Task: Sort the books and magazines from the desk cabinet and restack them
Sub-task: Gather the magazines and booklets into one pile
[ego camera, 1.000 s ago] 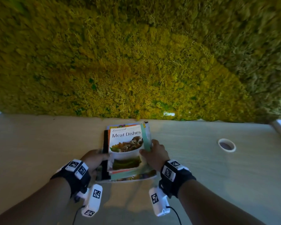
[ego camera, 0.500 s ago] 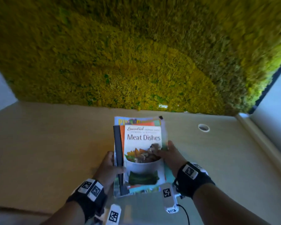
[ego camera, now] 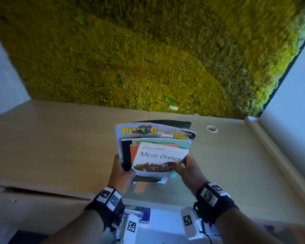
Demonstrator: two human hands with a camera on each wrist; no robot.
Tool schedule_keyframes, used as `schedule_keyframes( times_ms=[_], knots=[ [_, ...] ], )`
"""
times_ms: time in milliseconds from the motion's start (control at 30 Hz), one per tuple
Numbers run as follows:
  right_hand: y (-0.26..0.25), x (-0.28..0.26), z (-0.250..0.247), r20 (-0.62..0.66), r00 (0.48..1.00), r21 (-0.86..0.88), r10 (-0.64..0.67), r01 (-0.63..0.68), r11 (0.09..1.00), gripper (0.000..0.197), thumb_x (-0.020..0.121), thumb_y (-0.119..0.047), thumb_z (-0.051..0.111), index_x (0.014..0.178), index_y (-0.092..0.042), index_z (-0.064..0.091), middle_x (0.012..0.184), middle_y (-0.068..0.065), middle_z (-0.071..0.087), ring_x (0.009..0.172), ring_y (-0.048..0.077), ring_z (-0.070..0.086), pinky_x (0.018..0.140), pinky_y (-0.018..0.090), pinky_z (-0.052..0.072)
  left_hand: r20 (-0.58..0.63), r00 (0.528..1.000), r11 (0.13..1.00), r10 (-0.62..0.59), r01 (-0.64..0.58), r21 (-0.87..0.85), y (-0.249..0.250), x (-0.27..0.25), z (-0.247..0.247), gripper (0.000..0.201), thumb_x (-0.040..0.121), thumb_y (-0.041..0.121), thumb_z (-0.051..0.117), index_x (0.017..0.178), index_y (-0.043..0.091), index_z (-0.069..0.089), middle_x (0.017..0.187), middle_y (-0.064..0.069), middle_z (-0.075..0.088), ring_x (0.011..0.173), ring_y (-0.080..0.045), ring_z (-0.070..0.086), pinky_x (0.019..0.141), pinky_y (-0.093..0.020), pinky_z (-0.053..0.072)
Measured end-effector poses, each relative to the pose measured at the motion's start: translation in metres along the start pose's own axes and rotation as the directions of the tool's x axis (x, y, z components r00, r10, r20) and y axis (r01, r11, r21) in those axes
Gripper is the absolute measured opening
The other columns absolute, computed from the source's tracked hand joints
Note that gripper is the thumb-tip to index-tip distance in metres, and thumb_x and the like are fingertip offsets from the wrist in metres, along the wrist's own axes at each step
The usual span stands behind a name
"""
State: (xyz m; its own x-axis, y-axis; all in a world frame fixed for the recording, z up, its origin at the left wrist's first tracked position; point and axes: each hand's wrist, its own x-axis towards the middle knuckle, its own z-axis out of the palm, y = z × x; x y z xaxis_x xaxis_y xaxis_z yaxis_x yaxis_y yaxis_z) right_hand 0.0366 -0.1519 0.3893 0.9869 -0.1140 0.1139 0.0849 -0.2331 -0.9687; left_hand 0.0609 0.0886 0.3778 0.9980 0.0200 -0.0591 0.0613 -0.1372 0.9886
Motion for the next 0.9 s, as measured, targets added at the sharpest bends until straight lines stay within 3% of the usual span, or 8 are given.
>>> schedule_keyframes(
  times_ms=[100, 200, 300, 400, 533, 600, 733, 900],
  knots=[
    [0.015, 0.007, -0.010, 0.032, 0.999, -0.112, 0.008, -0.004, 0.994, 0.046, 0.091, 0.003, 0.062, 0.125, -0.026, 0.055, 0.123, -0.008, 0.071, 0.115, 0.013, 0.066, 0.096, 0.042, 0.057, -0.002, 0.999, 0.998, 0.040, -0.040, -0.043, 0.000, 0.003, 0.002, 0.038, 0.080, -0.007, 0.058, 0.109, 0.015, 0.048, 0.082, -0.008, 0.047, 0.068, -0.022, 0.045, 0.061, -0.031, 0.039],
    [0.022, 0.010, -0.012, 0.025, 0.999, -0.142, 0.024, -0.020, 0.990, 0.043, 0.086, -0.014, 0.070, 0.121, -0.029, 0.052, 0.113, -0.011, 0.072, 0.104, 0.014, 0.068, 0.090, 0.053, 0.058, 0.019, 0.999, 0.997, 0.032, -0.031, -0.068, -0.001, 0.006, 0.006, 0.048, 0.067, 0.009, 0.059, 0.104, 0.037, 0.048, 0.097, -0.001, 0.060, 0.082, -0.019, 0.058, 0.071, -0.037, 0.048],
    [0.019, 0.014, -0.005, -0.004, 0.999, -0.164, 0.037, -0.037, 0.986, 0.047, 0.084, -0.012, 0.076, 0.118, -0.030, 0.049, 0.108, -0.010, 0.072, 0.100, 0.014, 0.069, 0.086, 0.046, 0.059, 0.004, 1.000, 0.997, 0.025, -0.025, -0.074, -0.005, 0.012, 0.010, 0.052, 0.065, 0.011, 0.060, 0.108, 0.040, 0.049, 0.106, 0.002, 0.064, 0.095, -0.017, 0.062, 0.078, -0.037, 0.050],
    [0.021, 0.017, -0.002, -0.065, 0.998, -0.197, 0.012, -0.025, 0.980, 0.047, 0.083, -0.009, 0.078, 0.104, -0.033, 0.045, 0.098, -0.012, 0.069, 0.091, 0.017, 0.069, 0.076, 0.038, 0.059, 0.019, 0.999, 0.997, 0.030, -0.029, -0.071, -0.006, 0.018, 0.010, 0.056, 0.065, 0.011, 0.061, 0.117, 0.027, 0.052, 0.108, -0.002, 0.067, 0.099, -0.021, 0.064, 0.078, -0.036, 0.052],
    [0.042, 0.020, -0.010, -0.080, 0.988, 0.229, 0.131, -0.110, 0.967, 0.061, 0.085, 0.002, 0.076, 0.124, -0.028, 0.042, 0.107, 0.006, 0.074, 0.097, 0.026, 0.073, 0.075, 0.048, 0.062, 0.020, 0.999, 0.993, 0.025, -0.022, -0.115, -0.011, 0.020, 0.008, 0.050, 0.065, 0.010, 0.063, 0.112, 0.028, 0.057, 0.108, -0.004, 0.070, 0.101, -0.021, 0.066, 0.083, -0.040, 0.054],
    [0.050, 0.020, -0.010, 0.035, 0.992, 0.214, 0.119, -0.124, 0.969, 0.054, 0.086, 0.000, 0.074, 0.126, -0.025, 0.050, 0.109, 0.000, 0.076, 0.101, 0.027, 0.071, 0.074, 0.042, 0.059, 0.010, 1.000, 0.988, 0.018, -0.017, -0.151, -0.015, 0.020, 0.010, 0.049, 0.065, 0.009, 0.063, 0.111, 0.028, 0.058, 0.107, -0.002, 0.071, 0.101, -0.022, 0.066, 0.086, -0.044, 0.053],
    [0.056, 0.018, 0.000, 0.103, 0.992, 0.071, 0.079, -0.086, 0.994, 0.036, 0.088, -0.006, 0.074, 0.116, -0.027, 0.064, 0.111, -0.004, 0.077, 0.103, 0.019, 0.072, 0.085, 0.037, 0.059, 0.030, 1.000, 0.982, 0.010, -0.004, -0.188, -0.009, 0.018, 0.011, 0.045, 0.064, 0.011, 0.058, 0.105, 0.027, 0.060, 0.084, 0.021, 0.073, 0.084, 0.001, 0.067, 0.068, -0.020, 0.054],
    [0.039, 0.013, -0.003, 0.101, 0.986, 0.223, 0.134, -0.154, 0.963, 0.028, 0.073, -0.024, 0.080, 0.097, -0.015, 0.069, 0.085, 0.003, 0.071, 0.077, 0.026, 0.062, 0.061, 0.036, 0.047, 0.099, 0.995, 0.977, -0.025, 0.045, -0.208, -0.008, 0.018, 0.004, 0.047, 0.067, 0.010, 0.062, 0.111, 0.028, 0.059, 0.090, 0.019, 0.076, 0.089, -0.006, 0.069, 0.071, -0.020, 0.055]
  ],
)
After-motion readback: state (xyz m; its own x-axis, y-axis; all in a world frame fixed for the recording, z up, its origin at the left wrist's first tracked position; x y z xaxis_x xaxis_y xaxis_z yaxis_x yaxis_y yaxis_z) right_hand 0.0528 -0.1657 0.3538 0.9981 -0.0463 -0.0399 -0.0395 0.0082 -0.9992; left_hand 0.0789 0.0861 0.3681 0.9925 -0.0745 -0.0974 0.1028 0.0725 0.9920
